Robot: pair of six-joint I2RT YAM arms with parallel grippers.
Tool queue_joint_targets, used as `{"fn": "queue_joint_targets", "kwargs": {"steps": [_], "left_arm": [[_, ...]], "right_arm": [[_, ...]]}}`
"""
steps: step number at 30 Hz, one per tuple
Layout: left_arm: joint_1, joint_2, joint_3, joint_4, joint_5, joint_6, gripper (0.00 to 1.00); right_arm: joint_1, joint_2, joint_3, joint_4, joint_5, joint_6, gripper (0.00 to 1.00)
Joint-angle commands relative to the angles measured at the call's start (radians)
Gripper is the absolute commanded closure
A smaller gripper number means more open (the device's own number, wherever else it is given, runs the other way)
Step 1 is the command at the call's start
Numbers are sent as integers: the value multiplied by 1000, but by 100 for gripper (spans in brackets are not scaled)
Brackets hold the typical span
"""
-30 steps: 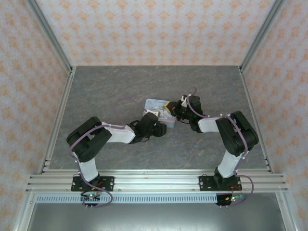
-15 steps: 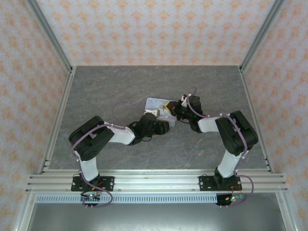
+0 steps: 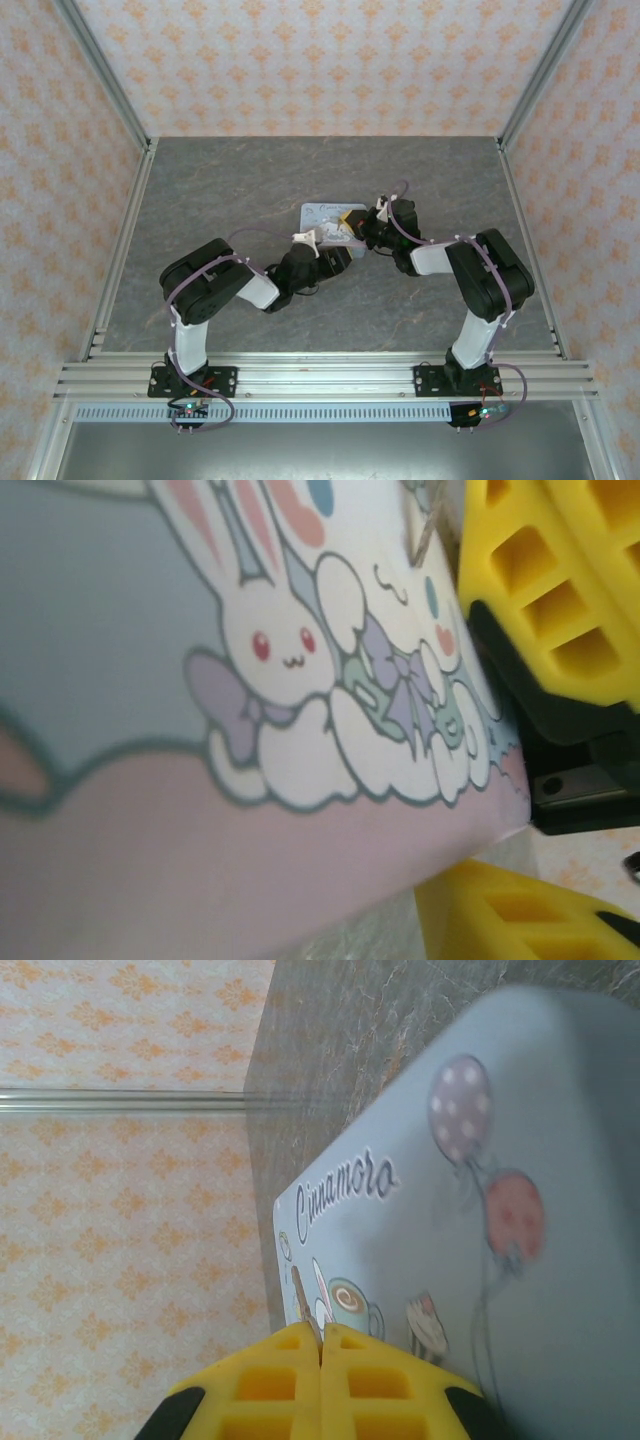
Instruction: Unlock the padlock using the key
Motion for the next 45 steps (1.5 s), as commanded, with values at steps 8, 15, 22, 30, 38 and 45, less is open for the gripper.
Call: {"fn": "queue_joint_targets", "kwargs": {"steps": [8,15,22,30,38,45], "left_arm": [[-36,-17,-37,16,-77,-118,50],[-46,12,-19,-23,-110,-140,52],[-55,12,-9,-112,-133,-139,59],[-58,17,-14,-132,-153,-145,66],[-58,24,-15,-134,-160,-156,71],[-58,37,-16,-130,-167,-172,77]], "right_arm": [[0,20,2,10,-9,4,100],[-1,20,5,8,-8,6,100],[0,20,5,7,-8,4,100],[-1,20,-1,12,-6,4,100],[-1,21,-6,13,-4,3,100],[-1,19,-11,16,-4,4,100]]}}
